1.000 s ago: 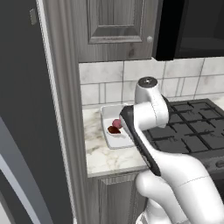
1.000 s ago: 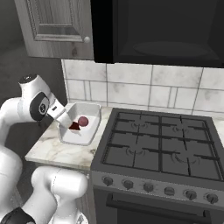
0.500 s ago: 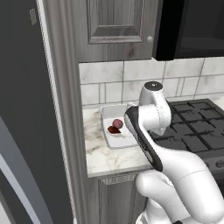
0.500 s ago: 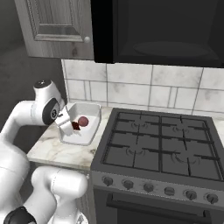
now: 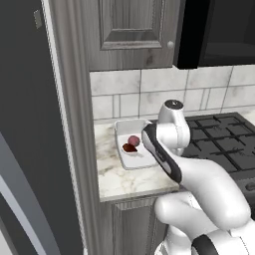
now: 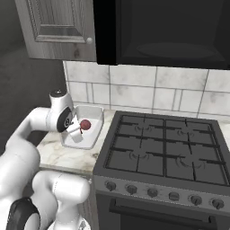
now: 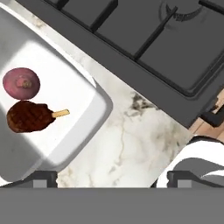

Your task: Place the tupperware on the second highest shelf of the fridge. Make space for the tupperware among the existing items by rearranging them on the shelves if needed. Close the fridge door when finished.

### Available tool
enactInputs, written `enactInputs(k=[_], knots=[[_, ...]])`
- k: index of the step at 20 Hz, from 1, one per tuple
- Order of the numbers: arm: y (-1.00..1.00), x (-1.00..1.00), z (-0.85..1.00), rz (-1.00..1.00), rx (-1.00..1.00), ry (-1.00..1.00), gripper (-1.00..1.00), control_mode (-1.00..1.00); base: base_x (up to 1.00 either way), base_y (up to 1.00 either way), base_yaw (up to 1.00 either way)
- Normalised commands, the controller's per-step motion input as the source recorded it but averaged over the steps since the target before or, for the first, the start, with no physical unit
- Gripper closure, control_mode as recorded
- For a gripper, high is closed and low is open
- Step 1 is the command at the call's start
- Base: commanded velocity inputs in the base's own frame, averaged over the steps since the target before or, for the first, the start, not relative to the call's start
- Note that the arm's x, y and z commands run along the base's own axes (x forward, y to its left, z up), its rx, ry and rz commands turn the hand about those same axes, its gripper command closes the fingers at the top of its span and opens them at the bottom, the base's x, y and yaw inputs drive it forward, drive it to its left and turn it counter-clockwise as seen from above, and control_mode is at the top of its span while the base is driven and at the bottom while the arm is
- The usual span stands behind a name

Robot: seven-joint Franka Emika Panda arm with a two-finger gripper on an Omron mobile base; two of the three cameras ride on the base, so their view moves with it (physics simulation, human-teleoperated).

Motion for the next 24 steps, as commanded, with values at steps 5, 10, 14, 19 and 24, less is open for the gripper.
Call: enactInputs(k=[5, 10, 14, 19, 24], knots=[[0.23, 0.52, -0.28, 0.0, 0.0, 0.05, -1.0, -1.0, 0.0, 0.0, 0.0], [0.09, 0.44, -0.39, 0.0, 0.0, 0.01, -1.0, -1.0, 0.0, 0.0, 0.0], [0.1, 0.41, -0.45, 0.0, 0.0, 0.0, -1.0, -1.0, 0.0, 0.0, 0.0], [0.08, 0.4, -0.5, 0.0, 0.0, 0.0, -1.0, -1.0, 0.0, 0.0, 0.0], [0.09, 0.36, -0.48, 0.0, 0.0, 0.0, -1.0, -1.0, 0.0, 0.0, 0.0]])
